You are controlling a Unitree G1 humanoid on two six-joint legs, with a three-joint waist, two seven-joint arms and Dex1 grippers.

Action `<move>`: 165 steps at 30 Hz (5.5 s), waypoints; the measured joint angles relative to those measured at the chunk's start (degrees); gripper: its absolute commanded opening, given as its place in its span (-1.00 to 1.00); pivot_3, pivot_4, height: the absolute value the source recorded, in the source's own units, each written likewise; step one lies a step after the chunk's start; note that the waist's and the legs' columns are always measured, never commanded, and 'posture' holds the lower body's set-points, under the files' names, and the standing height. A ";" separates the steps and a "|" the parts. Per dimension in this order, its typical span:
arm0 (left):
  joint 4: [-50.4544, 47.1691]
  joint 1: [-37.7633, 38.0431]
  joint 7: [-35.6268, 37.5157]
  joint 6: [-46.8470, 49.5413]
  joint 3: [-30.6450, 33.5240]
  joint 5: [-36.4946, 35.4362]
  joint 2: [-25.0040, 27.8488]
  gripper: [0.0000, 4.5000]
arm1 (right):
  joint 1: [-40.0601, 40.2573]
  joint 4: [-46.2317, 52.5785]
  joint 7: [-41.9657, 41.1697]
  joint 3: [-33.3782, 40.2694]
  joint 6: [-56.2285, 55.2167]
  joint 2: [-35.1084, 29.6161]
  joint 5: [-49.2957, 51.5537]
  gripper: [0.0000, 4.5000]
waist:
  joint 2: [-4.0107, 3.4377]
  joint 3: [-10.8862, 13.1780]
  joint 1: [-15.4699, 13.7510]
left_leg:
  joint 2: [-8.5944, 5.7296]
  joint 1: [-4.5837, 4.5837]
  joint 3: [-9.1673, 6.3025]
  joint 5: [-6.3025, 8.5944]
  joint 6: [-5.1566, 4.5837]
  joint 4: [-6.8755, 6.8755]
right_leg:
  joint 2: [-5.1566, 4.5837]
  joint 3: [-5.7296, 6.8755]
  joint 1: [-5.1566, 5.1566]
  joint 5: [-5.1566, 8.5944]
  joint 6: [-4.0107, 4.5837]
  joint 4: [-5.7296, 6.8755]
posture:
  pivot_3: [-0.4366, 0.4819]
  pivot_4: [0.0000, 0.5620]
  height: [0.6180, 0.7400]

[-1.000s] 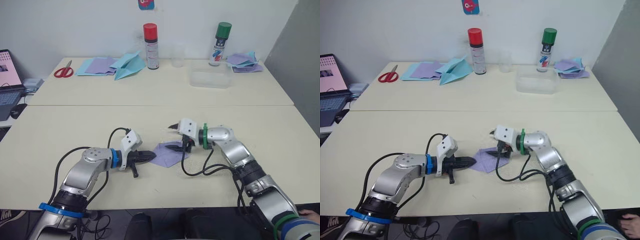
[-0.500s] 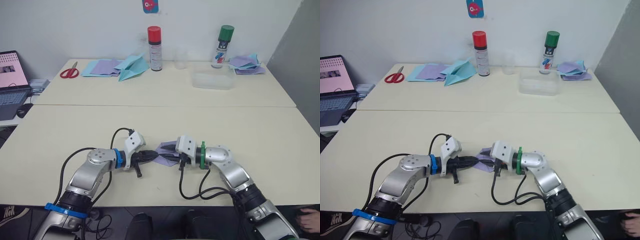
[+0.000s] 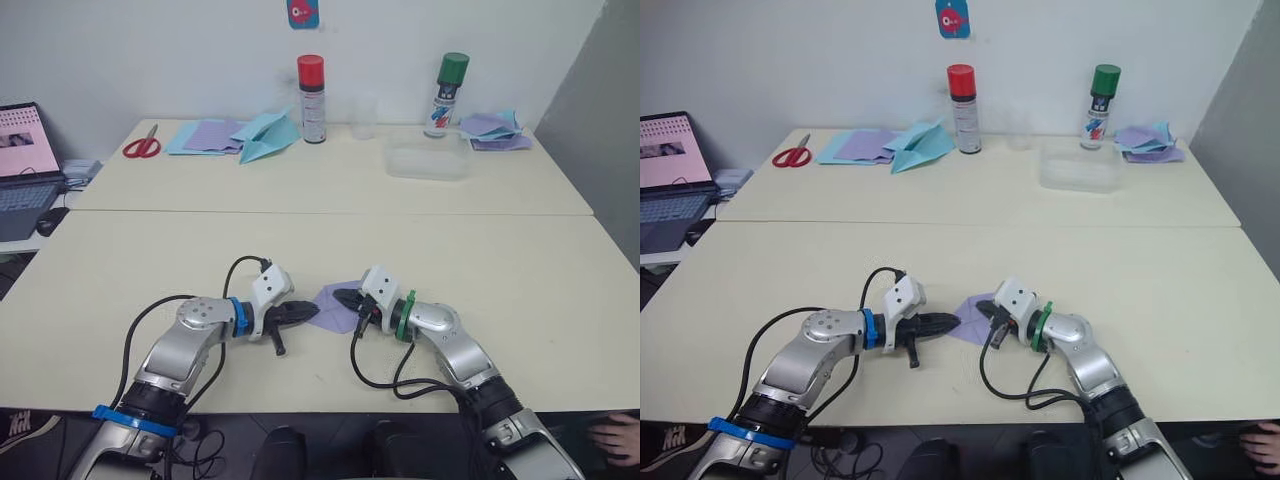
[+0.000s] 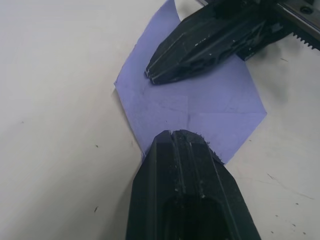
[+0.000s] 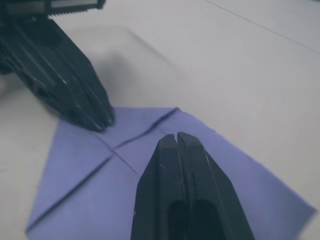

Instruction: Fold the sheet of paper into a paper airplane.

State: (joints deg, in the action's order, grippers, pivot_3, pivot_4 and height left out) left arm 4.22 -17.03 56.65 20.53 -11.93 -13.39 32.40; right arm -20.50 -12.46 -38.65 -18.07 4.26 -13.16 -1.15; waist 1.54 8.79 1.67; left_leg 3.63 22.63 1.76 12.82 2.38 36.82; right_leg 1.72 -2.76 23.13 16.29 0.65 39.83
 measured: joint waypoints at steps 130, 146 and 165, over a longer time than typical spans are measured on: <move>-1.10 2.14 2.88 -7.05 0.27 2.13 5.31 -1.00 | -9.15 -16.52 -13.13 -4.00 -53.39 -14.91 -9.65 0.97 | 0.65 0.25 0.65 | -0.09 -1.08 0.14 0.04 0.02 -1.91 | -0.67 0.16 -0.91 0.61 -0.31 -0.91 | -0.05 -0.47 1.00; -1.13 2.05 2.82 -7.04 0.28 2.67 5.29 -1.00 | -15.75 -28.03 -2.00 -8.32 -61.32 -10.42 -19.49 0.06 | 0.67 0.22 0.69 | -0.08 -1.22 0.18 0.03 0.02 -1.91 | -0.68 0.12 -1.00 0.58 -0.23 -0.84 | -0.05 -0.47 1.00; -5.86 4.75 6.78 -0.51 5.72 -1.97 12.86 -1.00 | -11.67 -5.76 -24.98 -9.61 -32.42 -20.14 1.00 -0.99 | 0.51 0.87 0.39 | -0.05 -0.81 0.09 0.03 0.02 -1.85 | -0.72 0.26 -0.73 0.59 -0.21 -0.86 | -0.05 -0.47 1.00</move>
State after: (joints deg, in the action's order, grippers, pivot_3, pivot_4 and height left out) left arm -1.64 -12.29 63.43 20.01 -6.22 -15.36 45.26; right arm -32.17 -18.22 -63.63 -27.67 -28.16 -33.29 -0.15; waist 2.05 9.66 2.07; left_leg 3.58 21.82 1.84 12.85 2.39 34.97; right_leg 1.00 -2.50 22.40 16.88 0.43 38.97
